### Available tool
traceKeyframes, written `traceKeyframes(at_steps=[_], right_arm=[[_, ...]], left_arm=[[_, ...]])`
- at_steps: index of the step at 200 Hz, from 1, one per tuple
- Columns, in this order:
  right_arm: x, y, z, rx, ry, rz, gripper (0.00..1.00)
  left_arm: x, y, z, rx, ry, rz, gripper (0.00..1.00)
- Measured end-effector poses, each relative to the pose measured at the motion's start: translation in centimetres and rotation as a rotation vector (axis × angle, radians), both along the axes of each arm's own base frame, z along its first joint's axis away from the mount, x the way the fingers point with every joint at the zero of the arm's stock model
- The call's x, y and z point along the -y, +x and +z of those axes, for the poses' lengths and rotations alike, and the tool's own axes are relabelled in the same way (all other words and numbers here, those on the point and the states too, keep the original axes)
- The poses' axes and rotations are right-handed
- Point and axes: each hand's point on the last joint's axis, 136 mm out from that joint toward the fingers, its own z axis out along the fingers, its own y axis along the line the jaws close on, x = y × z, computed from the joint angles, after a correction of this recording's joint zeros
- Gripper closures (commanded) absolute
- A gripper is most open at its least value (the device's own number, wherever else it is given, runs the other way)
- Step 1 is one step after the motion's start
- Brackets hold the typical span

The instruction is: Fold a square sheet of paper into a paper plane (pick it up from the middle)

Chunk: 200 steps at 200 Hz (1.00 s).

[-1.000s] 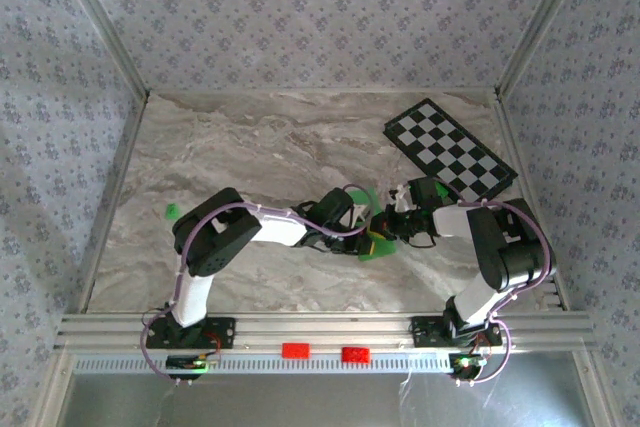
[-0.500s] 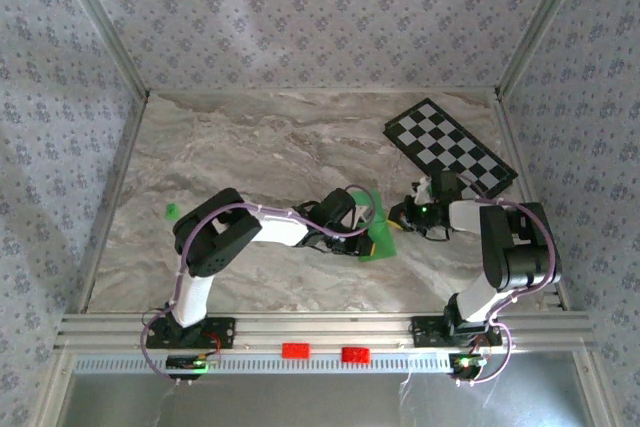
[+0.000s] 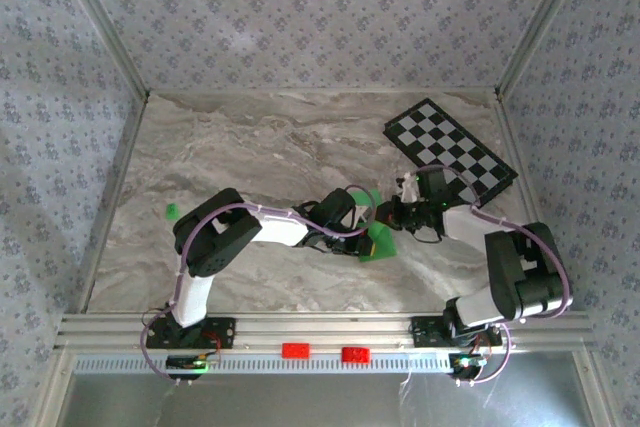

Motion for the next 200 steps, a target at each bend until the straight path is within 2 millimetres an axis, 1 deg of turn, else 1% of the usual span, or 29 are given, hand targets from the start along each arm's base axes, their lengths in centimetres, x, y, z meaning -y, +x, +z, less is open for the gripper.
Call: traceKeyframes(at_steps=[15, 30, 40, 77, 117, 129, 179, 200], right_arm=[[0.1, -0.8, -1.5, -0.051, -0.014, 0.002, 1.00], [0.6, -1.6, -3.2, -0.107, -0.039, -0.007, 1.00], [0.9, -1.9, -3.9, -0.132, -0.041, -0.011, 1.00], [1.0, -1.8, -3.9, -0.147, -0.011, -0.010, 1.00], [0.9, -1.8, -3.9, -0.147, -0.010, -0.009, 1.00], [0.9, -1.8, -3.9, -0.147, -0.010, -0.009, 1.00], [0.9, -1.8, -3.9, -0.146, -0.011, -0.008, 1.00], [0.9, -1.8, -3.9, -0.146, -0.011, -0.008, 1.00]], left_arm=[[0.0, 0.0, 0.0, -0.003, 0.000, -0.002, 1.00], [0.0, -0.1, 0.1, -0.010, 0.007, -0.005, 1.00], [0.0, -0.3, 0.1, -0.015, 0.015, -0.008, 1.00], [0.1, -0.4, 0.2, -0.023, 0.018, -0.006, 1.00], [0.0, -0.4, 1.6, -0.019, -0.016, 0.014, 1.00], [0.0, -0.7, 1.8, -0.029, -0.036, 0.018, 1.00], [-1.2, -1.8, 0.2, -0.088, -0.016, 0.028, 1.00], [-1.2, -1.9, 0.0, -0.091, -0.022, 0.025, 1.00]])
